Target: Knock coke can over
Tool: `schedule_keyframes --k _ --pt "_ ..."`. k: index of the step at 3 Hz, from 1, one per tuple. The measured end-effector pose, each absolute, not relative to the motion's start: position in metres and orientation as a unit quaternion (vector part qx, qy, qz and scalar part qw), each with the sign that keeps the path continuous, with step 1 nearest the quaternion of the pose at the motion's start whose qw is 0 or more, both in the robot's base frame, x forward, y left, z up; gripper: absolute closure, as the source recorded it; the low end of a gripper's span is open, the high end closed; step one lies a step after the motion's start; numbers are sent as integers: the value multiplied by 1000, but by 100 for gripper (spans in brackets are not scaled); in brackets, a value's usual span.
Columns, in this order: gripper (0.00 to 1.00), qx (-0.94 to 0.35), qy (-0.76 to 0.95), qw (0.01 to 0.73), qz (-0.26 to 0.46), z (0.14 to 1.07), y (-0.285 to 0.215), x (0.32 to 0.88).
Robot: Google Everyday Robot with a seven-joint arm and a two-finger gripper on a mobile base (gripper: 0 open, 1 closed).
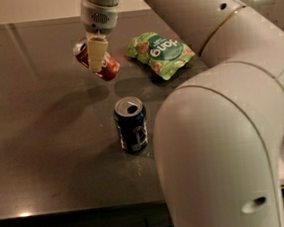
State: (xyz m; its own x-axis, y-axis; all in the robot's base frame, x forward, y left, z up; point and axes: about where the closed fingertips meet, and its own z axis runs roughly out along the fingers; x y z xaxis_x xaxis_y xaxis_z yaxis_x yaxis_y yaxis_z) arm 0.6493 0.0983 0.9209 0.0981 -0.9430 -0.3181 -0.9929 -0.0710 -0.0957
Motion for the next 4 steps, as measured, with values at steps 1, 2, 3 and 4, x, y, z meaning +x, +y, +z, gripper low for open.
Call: schedule_keyframes --k 1,2,3,4 --pt "82 -754 644 111 72 907 100 652" --pt "58 -770 630 92 53 894 102 657" --pt "35 -768 629 108 51 893 108 664" --pt "12 -767 629 118 49 891 114 670"
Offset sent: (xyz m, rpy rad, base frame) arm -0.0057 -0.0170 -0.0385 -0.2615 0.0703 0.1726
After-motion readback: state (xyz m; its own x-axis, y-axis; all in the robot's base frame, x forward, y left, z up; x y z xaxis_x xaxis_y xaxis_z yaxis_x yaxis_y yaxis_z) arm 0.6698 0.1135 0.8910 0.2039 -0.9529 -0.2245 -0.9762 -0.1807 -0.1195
